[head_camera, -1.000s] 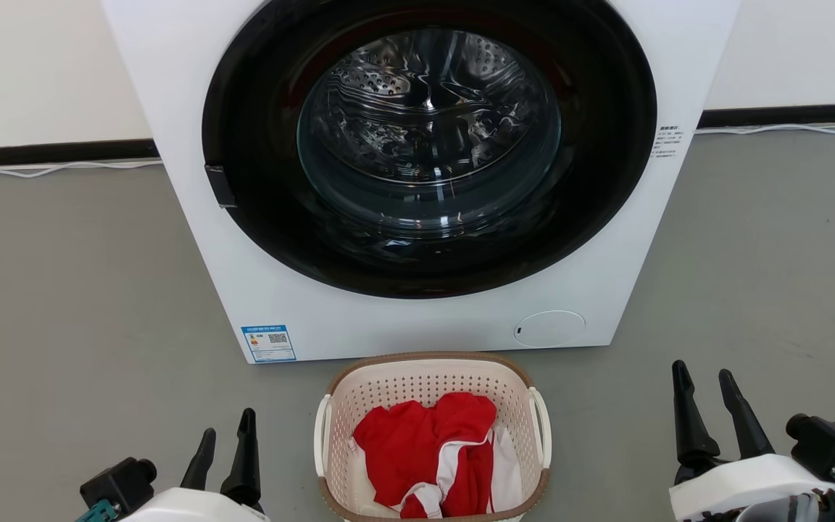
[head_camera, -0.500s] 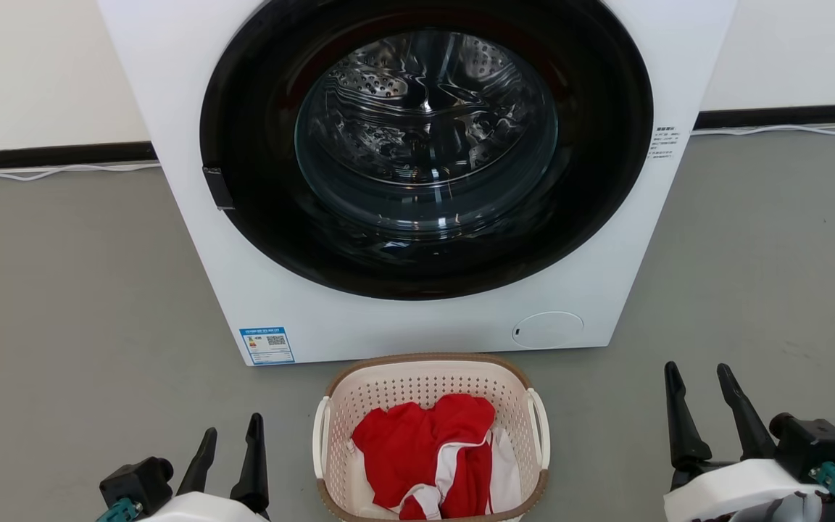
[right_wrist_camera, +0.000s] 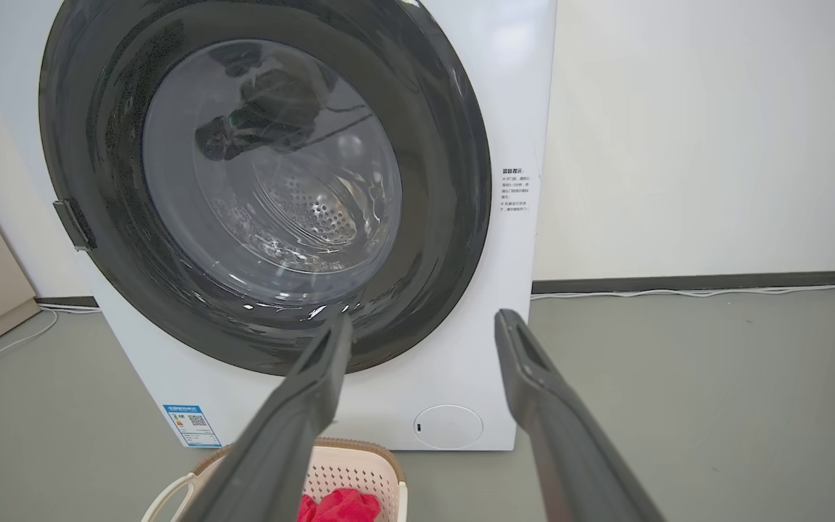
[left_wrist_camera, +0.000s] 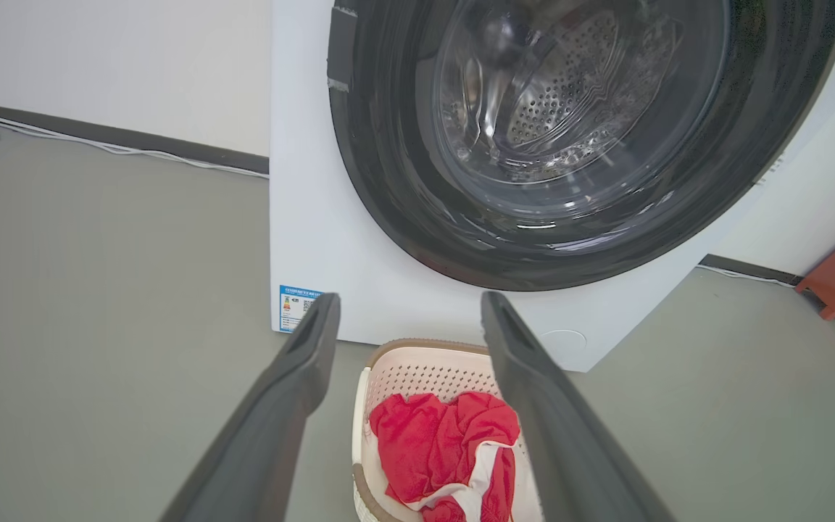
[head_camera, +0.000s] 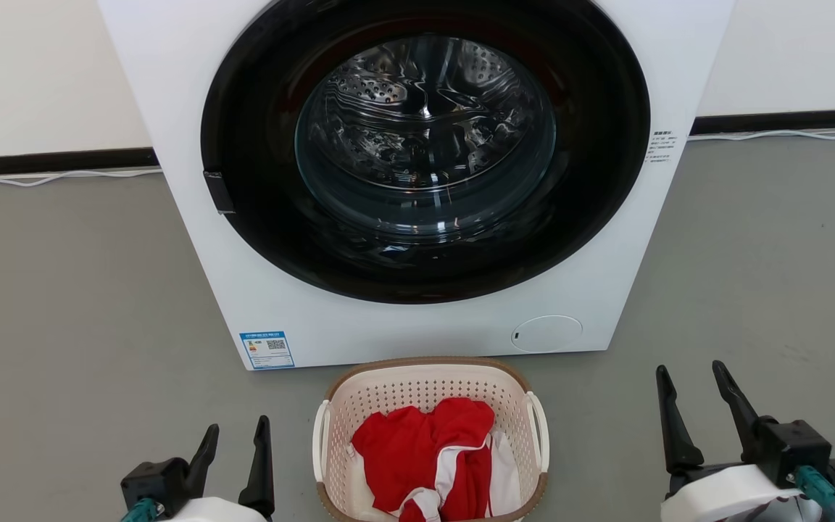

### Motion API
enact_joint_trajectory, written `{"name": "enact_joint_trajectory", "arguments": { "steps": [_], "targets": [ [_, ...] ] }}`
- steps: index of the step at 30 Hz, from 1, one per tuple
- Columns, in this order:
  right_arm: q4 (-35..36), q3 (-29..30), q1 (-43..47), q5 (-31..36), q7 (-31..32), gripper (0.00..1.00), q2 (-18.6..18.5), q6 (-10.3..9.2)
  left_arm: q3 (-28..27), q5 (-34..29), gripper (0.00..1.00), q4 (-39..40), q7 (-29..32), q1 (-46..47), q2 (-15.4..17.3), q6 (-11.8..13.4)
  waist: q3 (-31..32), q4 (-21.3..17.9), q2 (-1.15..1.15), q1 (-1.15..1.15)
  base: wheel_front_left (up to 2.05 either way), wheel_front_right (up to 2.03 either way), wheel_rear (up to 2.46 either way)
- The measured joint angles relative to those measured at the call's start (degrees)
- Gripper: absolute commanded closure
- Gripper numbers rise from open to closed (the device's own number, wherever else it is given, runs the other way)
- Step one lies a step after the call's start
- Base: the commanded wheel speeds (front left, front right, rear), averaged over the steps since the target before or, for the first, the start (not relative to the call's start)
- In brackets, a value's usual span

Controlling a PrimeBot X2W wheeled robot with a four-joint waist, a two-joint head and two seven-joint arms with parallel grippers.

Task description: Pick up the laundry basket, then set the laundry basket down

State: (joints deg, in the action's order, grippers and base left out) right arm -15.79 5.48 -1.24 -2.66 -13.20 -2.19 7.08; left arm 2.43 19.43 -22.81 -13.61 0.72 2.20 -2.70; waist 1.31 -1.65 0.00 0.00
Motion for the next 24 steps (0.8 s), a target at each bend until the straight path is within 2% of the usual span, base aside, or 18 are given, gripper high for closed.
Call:
{"name": "enact_joint_trajectory", "arguments": {
  "steps": [8,24],
  "targets": [
    [-0.52,0.01,0.01,3.60,-1.01,0.00,-0.03,0.01,0.22,-4.37,0.00,-0.09,-0.60,0.00,0.05,0.18,0.11,-0.15,0.00,0.00,0.00,0.00,0.00],
    [-1.99,0.33,0.01,1.99,-1.01,0.00,-0.04,0.01,0.18,-4.45,0.00,-0.24,-0.62,0.00,0.05,0.18,-0.07,-0.22,0.00,0.00,0.00,0.00,0.00]
  ]
}}
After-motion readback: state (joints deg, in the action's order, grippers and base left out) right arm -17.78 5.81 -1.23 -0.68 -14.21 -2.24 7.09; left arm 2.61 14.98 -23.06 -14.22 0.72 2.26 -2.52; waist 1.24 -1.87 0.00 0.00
